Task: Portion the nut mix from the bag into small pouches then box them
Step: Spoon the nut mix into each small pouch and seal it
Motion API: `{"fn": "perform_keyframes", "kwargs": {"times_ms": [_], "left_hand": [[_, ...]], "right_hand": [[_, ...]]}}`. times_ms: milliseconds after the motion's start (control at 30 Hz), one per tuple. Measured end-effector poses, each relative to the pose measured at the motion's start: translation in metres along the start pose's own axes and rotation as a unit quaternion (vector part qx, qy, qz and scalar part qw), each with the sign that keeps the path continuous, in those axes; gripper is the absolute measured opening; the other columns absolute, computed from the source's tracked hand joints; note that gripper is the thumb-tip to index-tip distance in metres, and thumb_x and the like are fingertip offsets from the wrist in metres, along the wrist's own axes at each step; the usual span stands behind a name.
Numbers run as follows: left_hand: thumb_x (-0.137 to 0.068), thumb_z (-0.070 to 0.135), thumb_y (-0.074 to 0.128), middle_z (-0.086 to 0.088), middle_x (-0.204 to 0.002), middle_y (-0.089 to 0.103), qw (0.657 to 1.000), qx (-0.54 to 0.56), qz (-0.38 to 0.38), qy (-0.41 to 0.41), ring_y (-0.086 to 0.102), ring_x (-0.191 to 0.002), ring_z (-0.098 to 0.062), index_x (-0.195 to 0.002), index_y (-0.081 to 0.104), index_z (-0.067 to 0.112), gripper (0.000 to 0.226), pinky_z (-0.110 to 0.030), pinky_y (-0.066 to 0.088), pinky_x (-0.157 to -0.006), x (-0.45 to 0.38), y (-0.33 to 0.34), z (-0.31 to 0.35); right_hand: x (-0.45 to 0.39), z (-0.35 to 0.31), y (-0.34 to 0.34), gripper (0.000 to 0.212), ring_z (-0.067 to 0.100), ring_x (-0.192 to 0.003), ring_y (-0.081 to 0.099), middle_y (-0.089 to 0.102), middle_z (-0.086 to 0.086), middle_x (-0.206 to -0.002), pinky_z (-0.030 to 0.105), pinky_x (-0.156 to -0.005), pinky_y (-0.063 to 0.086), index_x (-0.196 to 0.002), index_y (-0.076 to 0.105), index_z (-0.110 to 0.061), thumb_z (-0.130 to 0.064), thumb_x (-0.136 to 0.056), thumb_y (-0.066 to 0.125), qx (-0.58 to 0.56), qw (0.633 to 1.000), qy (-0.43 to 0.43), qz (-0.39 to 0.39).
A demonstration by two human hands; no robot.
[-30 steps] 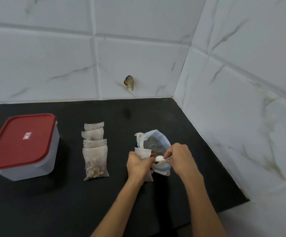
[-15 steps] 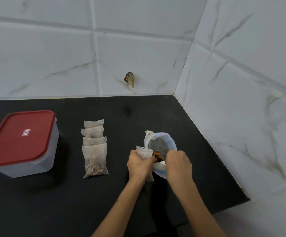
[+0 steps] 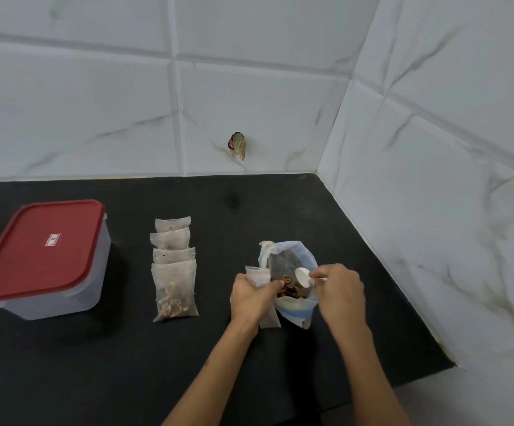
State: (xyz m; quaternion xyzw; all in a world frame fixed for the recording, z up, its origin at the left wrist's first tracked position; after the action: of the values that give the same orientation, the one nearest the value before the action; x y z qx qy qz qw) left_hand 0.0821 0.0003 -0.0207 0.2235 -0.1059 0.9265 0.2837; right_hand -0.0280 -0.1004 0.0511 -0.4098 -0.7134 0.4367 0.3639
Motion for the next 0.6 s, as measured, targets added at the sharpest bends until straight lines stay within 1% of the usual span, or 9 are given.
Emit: {"fn": "perform_keyframes", "kwargs": {"times_ms": [100, 133, 200, 233, 267, 367, 467, 533, 600], "left_hand": [[-0.066, 0.02, 0.079, -0.006, -0.102, 0.062, 0.999, 0.025, -0.018, -0.019, 0.063, -0.096, -0.021, -0.096, 0.051, 0.018, 0.042, -0.044, 0.055, -0.086, 0.003, 0.004, 0.0], [-0.06, 0.023, 0.079, -0.007, -0.102, 0.064, 0.998, 0.041, -0.032, -0.026, 0.064, -0.095, -0.022, -0.097, 0.052, 0.017, 0.046, -0.046, 0.056, -0.085, 0.005, 0.005, 0.001], [-0.043, 0.031, 0.077, -0.01, -0.102, 0.068, 0.995, 0.074, -0.059, -0.038, 0.068, -0.093, -0.024, -0.103, 0.057, 0.014, 0.065, -0.049, 0.057, -0.082, 0.004, 0.009, 0.0], [-0.04, 0.032, 0.075, -0.011, -0.102, 0.068, 0.993, 0.088, -0.067, -0.041, 0.068, -0.093, -0.025, -0.106, 0.058, 0.013, 0.071, -0.05, 0.057, -0.081, 0.003, 0.01, -0.002], [-0.041, 0.03, 0.074, -0.011, -0.103, 0.068, 0.992, 0.098, -0.07, -0.044, 0.068, -0.094, -0.025, -0.107, 0.057, 0.013, 0.07, -0.05, 0.057, -0.082, 0.002, 0.011, -0.004], [-0.054, 0.021, 0.071, -0.011, -0.106, 0.066, 0.989, 0.116, -0.07, -0.054, 0.067, -0.096, -0.026, -0.108, 0.054, 0.016, 0.056, -0.05, 0.056, -0.086, 0.0, 0.012, -0.007], [-0.069, 0.01, 0.069, -0.01, -0.104, 0.064, 0.991, 0.117, -0.058, -0.039, 0.065, -0.096, -0.025, -0.101, 0.052, 0.019, 0.038, -0.05, 0.055, -0.087, 0.001, 0.014, -0.007], [-0.07, 0.01, 0.07, -0.008, -0.104, 0.064, 0.991, 0.118, -0.049, -0.036, 0.065, -0.095, -0.024, -0.098, 0.051, 0.021, 0.036, -0.049, 0.055, -0.087, 0.001, 0.015, -0.007], [-0.065, 0.014, 0.073, -0.007, -0.104, 0.064, 0.991, 0.12, -0.048, -0.037, 0.065, -0.095, -0.023, -0.099, 0.051, 0.022, 0.041, -0.049, 0.055, -0.086, 0.001, 0.015, -0.008]], "right_hand": [[-0.004, -0.005, 0.016, 0.028, 0.015, -0.1, 0.06, 0.063, 0.004, -0.111, 0.023, -0.079, 0.048, -0.119, 0.061, -0.014, -0.016, -0.092, 0.059, 0.016, 1.0, -0.01, 0.011], [-0.005, -0.004, 0.02, 0.027, 0.015, -0.1, 0.06, 0.062, 0.003, -0.112, 0.022, -0.079, 0.048, -0.119, 0.061, -0.014, -0.015, -0.092, 0.058, 0.014, 1.0, -0.012, 0.015], [-0.009, -0.003, 0.024, 0.028, 0.015, -0.102, 0.061, 0.063, 0.003, -0.114, 0.023, -0.082, 0.049, -0.119, 0.062, -0.014, -0.012, -0.091, 0.059, -0.003, 1.0, -0.017, 0.012], [-0.012, -0.001, 0.025, 0.027, 0.015, -0.102, 0.061, 0.063, 0.004, -0.114, 0.024, -0.083, 0.05, -0.117, 0.064, -0.014, -0.011, -0.091, 0.06, -0.011, 1.0, -0.021, 0.005], [-0.015, 0.0, 0.026, 0.025, 0.015, -0.101, 0.062, 0.065, 0.003, -0.113, 0.024, -0.083, 0.05, -0.114, 0.066, -0.014, -0.01, -0.09, 0.06, -0.022, 0.999, -0.024, -0.004], [-0.021, 0.005, 0.028, 0.018, 0.013, -0.098, 0.063, 0.068, 0.002, -0.107, 0.023, -0.082, 0.05, -0.105, 0.071, -0.015, -0.011, -0.089, 0.063, -0.037, 0.999, -0.031, -0.023], [-0.02, 0.008, 0.032, 0.022, 0.013, -0.098, 0.061, 0.065, 0.002, -0.109, 0.022, -0.081, 0.049, -0.111, 0.067, -0.015, -0.014, -0.09, 0.062, -0.023, 1.0, -0.012, -0.008], [-0.017, 0.007, 0.033, 0.024, 0.013, -0.1, 0.06, 0.063, 0.003, -0.11, 0.023, -0.082, 0.048, -0.115, 0.063, -0.014, -0.015, -0.09, 0.061, -0.018, 1.0, -0.005, 0.023], [-0.017, 0.005, 0.033, 0.024, 0.015, -0.101, 0.06, 0.062, 0.004, -0.11, 0.023, -0.083, 0.048, -0.115, 0.061, -0.011, -0.017, -0.092, 0.059, -0.018, 0.999, -0.004, 0.047]]}}
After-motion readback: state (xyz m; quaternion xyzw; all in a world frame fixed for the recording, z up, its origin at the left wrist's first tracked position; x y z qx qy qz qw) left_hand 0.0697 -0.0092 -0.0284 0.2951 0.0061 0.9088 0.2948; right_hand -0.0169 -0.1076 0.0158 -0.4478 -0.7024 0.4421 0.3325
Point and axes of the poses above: each hand's wrist, its own x-axis away from the middle knuckle, its own y-axis out of the palm, z = x × y, the point moved 4 cm from there along -x, towards the middle knuckle
